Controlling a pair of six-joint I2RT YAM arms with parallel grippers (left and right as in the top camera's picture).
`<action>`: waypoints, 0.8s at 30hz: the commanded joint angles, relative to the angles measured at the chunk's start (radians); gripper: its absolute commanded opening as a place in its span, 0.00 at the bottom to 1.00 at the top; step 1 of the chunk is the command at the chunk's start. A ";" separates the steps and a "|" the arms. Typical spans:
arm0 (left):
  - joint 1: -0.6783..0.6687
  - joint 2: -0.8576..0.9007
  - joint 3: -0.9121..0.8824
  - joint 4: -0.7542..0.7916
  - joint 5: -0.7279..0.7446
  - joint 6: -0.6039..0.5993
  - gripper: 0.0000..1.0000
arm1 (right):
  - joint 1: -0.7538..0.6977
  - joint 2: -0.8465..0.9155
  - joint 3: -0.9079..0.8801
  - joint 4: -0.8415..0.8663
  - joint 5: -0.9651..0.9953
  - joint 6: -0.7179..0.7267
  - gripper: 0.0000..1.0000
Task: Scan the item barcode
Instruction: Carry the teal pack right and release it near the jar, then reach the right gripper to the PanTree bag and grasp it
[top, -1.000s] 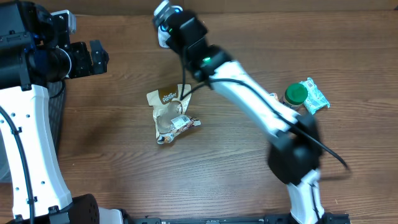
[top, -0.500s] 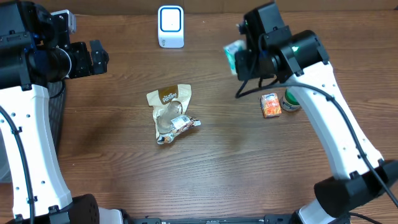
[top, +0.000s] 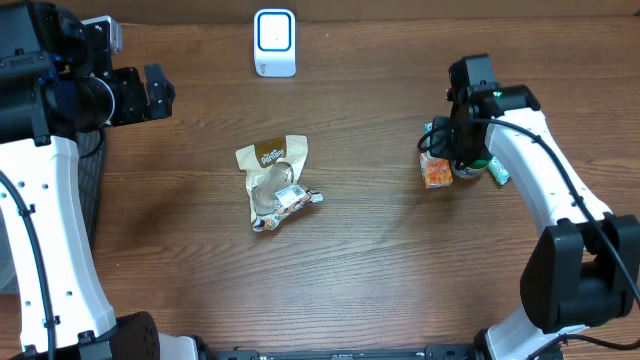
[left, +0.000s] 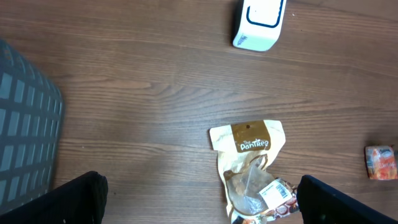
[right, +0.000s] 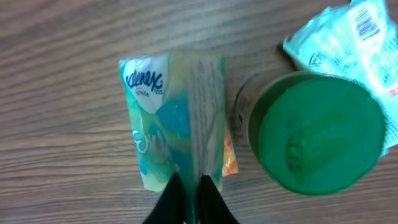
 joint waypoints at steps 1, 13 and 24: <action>0.004 0.002 0.008 0.000 0.008 -0.013 1.00 | 0.001 -0.004 -0.045 0.038 0.010 -0.032 0.27; 0.004 0.002 0.008 0.000 0.008 -0.013 1.00 | 0.005 -0.005 0.177 -0.131 -0.168 -0.045 0.58; 0.004 0.002 0.008 0.000 0.008 -0.013 1.00 | 0.184 0.024 0.128 0.064 -0.522 0.042 0.67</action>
